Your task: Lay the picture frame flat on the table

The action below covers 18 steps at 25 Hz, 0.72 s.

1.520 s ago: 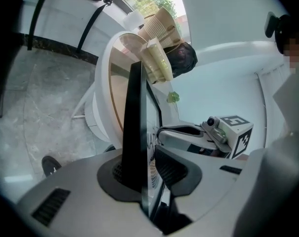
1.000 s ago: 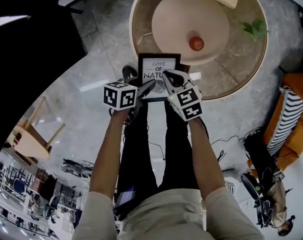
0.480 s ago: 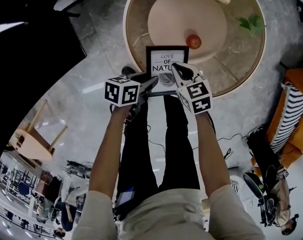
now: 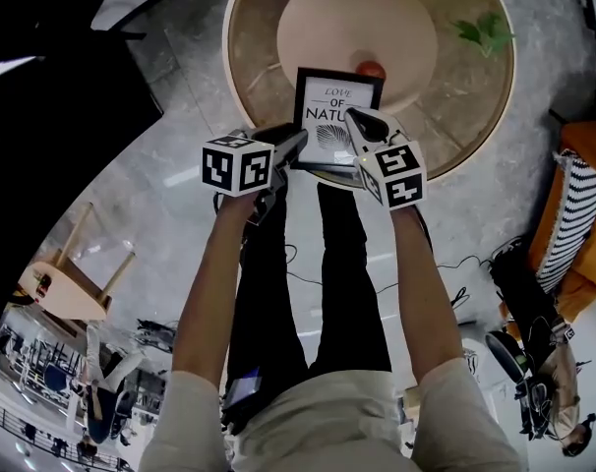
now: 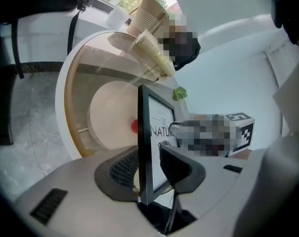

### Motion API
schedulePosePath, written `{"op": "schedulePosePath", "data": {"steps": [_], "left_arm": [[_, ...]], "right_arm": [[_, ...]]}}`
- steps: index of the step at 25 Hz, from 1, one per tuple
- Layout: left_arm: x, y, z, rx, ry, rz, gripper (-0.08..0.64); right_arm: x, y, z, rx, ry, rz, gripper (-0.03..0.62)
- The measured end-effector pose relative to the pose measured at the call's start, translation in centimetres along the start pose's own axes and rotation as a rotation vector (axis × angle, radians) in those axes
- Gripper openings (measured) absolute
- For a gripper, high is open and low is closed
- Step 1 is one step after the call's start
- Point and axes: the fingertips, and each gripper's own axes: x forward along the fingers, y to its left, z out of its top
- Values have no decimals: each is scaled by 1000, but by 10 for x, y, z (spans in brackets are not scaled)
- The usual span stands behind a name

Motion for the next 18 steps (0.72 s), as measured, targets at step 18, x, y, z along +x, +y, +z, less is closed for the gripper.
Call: {"op": "schedulePosePath", "data": {"steps": [18], "left_arm": [[-23,-7,-18,198,84,29,143]], "right_arm": [[-32,6,7,135,-105,-70,35]]}}
